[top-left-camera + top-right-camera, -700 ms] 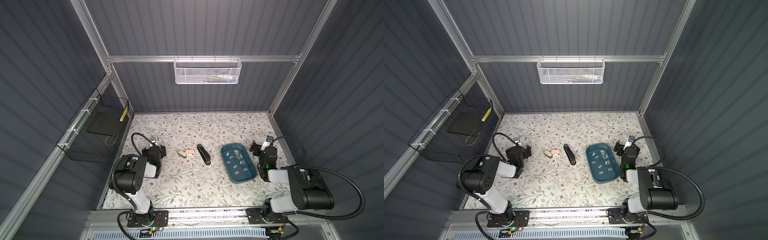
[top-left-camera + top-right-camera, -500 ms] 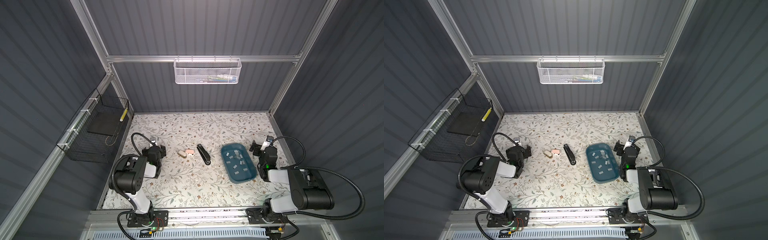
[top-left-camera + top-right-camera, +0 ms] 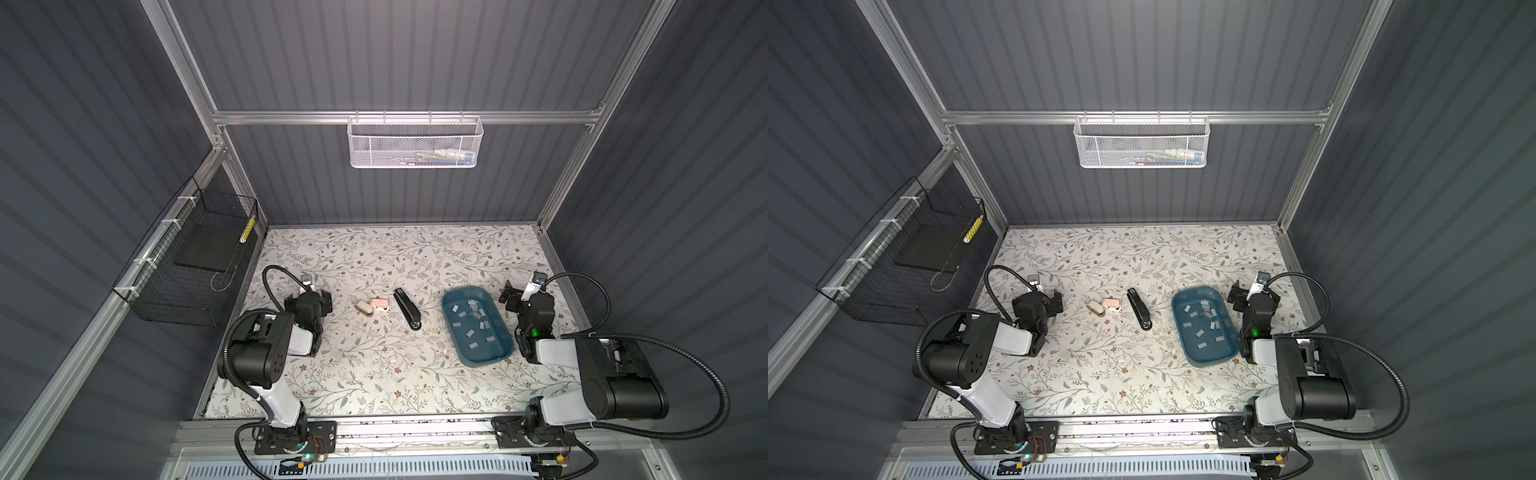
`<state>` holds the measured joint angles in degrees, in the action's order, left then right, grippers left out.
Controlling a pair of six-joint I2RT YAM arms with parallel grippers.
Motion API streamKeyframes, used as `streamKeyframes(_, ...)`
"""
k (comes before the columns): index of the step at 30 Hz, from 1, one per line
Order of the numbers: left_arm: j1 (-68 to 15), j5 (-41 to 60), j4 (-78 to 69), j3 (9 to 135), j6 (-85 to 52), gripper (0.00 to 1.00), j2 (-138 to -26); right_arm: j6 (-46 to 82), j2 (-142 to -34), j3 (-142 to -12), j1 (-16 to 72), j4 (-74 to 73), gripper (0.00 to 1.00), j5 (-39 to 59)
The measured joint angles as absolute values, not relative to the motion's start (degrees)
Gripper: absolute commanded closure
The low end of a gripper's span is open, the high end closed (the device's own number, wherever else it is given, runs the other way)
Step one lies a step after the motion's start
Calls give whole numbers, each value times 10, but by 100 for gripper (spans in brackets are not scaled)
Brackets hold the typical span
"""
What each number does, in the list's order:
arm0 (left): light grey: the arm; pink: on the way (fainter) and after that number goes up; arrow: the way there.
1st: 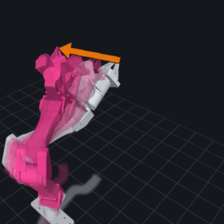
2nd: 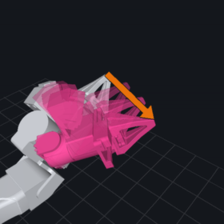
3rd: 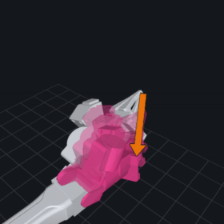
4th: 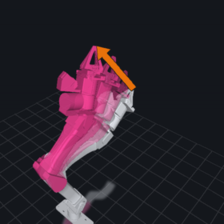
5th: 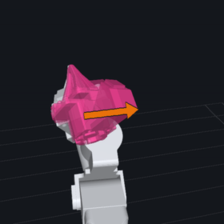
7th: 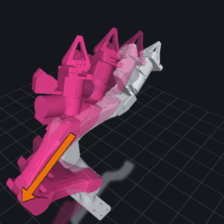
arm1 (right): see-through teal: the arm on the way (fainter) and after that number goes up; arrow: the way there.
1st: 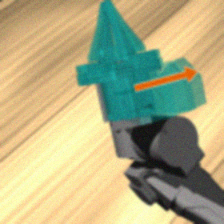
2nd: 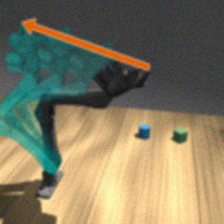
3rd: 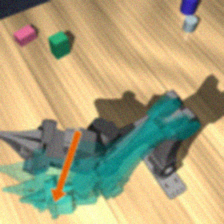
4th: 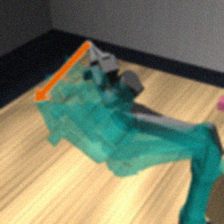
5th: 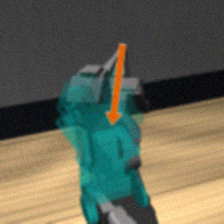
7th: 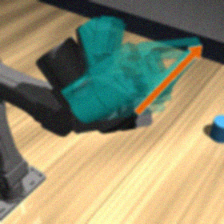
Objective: Load the staples into the stapler
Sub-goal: 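Raise both grippers from rest and move them toward the table center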
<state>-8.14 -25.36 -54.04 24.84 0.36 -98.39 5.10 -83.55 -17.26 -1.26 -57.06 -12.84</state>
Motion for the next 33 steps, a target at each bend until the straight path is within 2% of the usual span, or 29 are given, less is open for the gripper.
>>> streamKeyframes(9, -81, -254, -541, 249, 3, 0, -984, 51, -813, -171, -12, -553, 1, -129)
streamKeyframes(13, -82, -265, -517, 250, 1, 0, -965, 62, -707, -169, -11, -503, 1, -163)
streamKeyframes(17, -82, -287, -385, 296, -22, 0, -877, 104, -612, -165, -11, -468, 1, -203)
streamKeyframes(21, -82, -270, -324, 342, -46, 0, -807, 184, -523, -187, -12, -339, 1, -221)
streamKeyframes(24, -82, -251, -279, 345, -74, 0, -765, 215, -496, -263, -14, -197, 1, -194)
streamKeyframes(28, -82, -223, -206, 351, -100, 0, -718, 279, -466, -329, -15, -79, 1, -180)
streamKeyframes(33, -82, -173, -181, 347, -128, 0, -656, 333, -446, -308, -16, -43, 1, -76)
